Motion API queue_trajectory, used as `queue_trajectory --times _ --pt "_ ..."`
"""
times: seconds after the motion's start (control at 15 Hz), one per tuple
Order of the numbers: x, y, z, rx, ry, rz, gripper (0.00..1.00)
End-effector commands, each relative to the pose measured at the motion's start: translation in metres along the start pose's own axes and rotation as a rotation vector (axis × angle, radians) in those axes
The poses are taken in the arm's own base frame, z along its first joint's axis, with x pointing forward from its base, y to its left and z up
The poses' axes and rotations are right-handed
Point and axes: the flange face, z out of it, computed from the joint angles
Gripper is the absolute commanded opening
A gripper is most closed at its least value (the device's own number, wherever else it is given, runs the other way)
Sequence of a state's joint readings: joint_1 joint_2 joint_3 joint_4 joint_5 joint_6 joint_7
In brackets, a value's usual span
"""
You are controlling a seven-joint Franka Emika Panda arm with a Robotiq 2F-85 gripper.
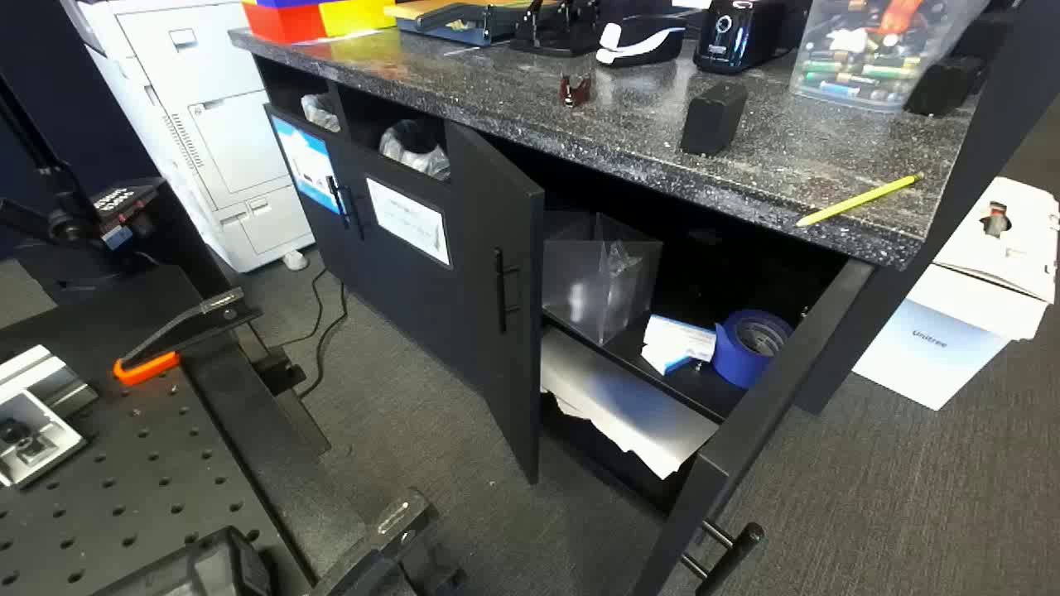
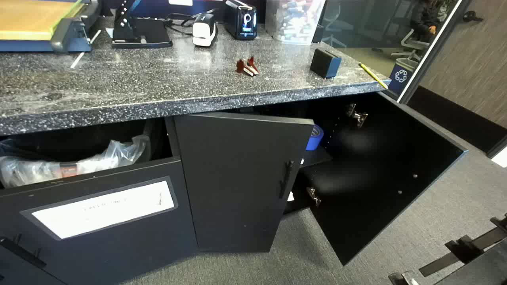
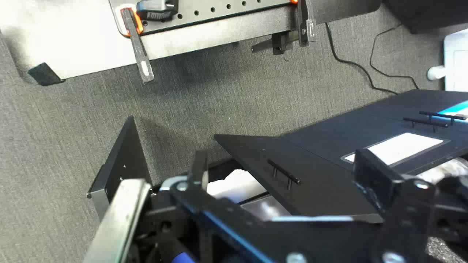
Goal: Move the black object to the left
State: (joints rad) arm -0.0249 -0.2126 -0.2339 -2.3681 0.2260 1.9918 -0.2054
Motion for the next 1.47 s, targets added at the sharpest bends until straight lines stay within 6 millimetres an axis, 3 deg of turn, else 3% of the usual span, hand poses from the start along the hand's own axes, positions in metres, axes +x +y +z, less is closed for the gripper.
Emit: queue_trajectory --times 0.0,0.33,0.6,1.13,1.4 --pt "0.000 0.000 -0.001 0.000 0.000 0.000 1.00" --pt "0.000 0.000 -0.001 0.000 0.001 0.000 1.00" --pt "0.045 0.001 0.008 -0.060 -0.002 -0.005 1.00" --pt "0.187 0.006 0.025 -0.228 0.048 -0.094 1.00" --pt "0.251 0.002 0.045 -0.293 0.079 -0.109 1.00"
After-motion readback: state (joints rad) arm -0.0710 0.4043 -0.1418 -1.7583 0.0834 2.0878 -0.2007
